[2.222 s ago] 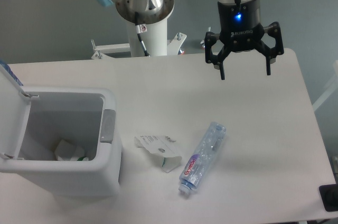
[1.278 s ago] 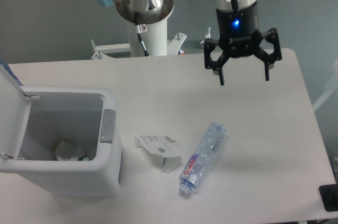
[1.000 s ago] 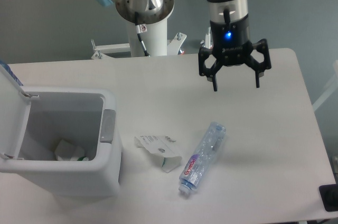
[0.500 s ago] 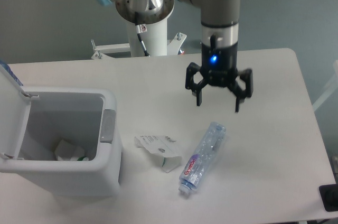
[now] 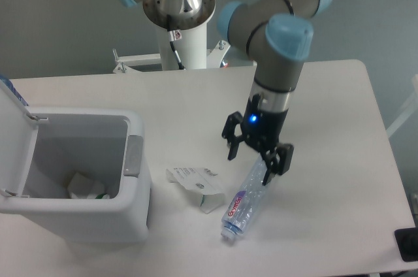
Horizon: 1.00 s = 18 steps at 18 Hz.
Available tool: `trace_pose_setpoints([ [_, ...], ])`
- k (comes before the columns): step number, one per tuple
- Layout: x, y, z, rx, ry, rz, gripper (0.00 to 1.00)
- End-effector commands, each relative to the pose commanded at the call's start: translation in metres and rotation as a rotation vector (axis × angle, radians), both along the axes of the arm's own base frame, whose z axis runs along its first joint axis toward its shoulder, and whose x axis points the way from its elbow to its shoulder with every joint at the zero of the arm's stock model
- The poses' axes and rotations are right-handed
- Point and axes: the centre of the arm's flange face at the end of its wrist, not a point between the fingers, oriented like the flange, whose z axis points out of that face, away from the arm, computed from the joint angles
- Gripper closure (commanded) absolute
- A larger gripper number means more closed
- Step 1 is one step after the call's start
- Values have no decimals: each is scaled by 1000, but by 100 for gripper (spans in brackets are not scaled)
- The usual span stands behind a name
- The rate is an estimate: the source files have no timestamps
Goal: Place the trash in the trash can
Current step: 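Move the open gripper down toward the white paper wrapper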
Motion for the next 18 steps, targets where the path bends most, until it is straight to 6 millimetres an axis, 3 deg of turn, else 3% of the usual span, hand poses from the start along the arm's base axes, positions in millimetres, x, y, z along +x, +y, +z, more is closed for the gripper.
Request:
trace_pose_setpoints([
  [2,-1,-1,-7,-32,9,3,0],
  [18,52,42,-66,-235,55,-81,0],
])
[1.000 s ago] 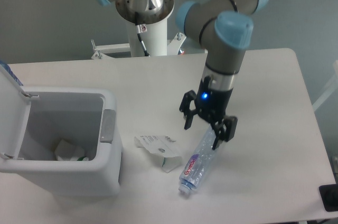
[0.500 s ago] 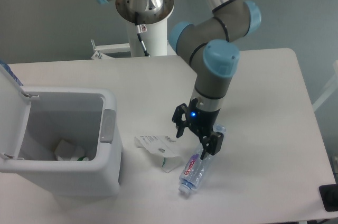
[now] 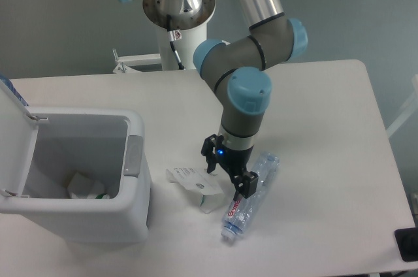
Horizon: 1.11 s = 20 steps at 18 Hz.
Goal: Place the trash in the trash can
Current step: 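Move the open gripper down toward the white paper wrapper, then lower the gripper onto the paper wrapper and close on it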
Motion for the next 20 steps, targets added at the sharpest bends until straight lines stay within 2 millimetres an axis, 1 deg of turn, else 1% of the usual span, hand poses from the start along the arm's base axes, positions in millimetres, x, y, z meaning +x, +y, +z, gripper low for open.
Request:
trace_pose_setpoints([
  [2,9,6,-3,-20,9,-14,0],
  [5,11,7,-6,-23,10,-18,0],
  [7,18,13,-12,-36,10,-32,0],
  [11,29,10,-26,-67,3,-42,0],
  [18,30,11,-36,-78,-10,-41,0],
  [20,33,13,-40,-83,-14,-44,0],
])
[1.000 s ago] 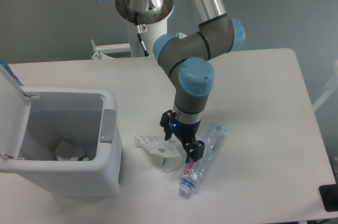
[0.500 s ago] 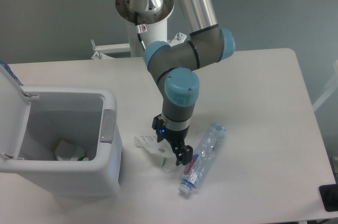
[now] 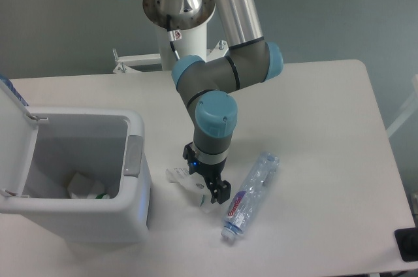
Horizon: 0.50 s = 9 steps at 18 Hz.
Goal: Place the trash in the trash can
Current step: 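Lower the gripper onto the paper wrapper and close on it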
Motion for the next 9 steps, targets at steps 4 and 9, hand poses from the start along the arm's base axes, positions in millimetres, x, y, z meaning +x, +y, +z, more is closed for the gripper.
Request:
trace_pose_setpoints([
  [4,3,0,-4,-7,-6,-3,0],
  [9,7,0,-7,-3,-2,-6,1],
])
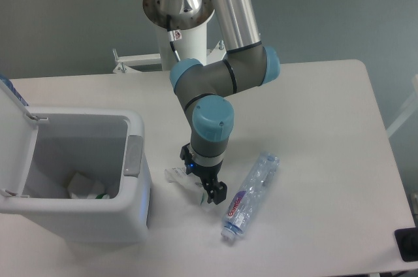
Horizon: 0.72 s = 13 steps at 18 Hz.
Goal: Place the trash in the trash can
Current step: 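Lower the gripper onto the paper wrapper and close on it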
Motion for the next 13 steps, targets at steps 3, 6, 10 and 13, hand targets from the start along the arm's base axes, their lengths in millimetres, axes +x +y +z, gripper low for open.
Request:
trace_pose_setpoints([
  [3,1,0,-2,-21,20,32,13],
  [6,3,1,-3,-29,26,29,25],
  [10,3,3,-4,-6,42,72,38],
  [13,2,3,-4,-7,42,74,45],
])
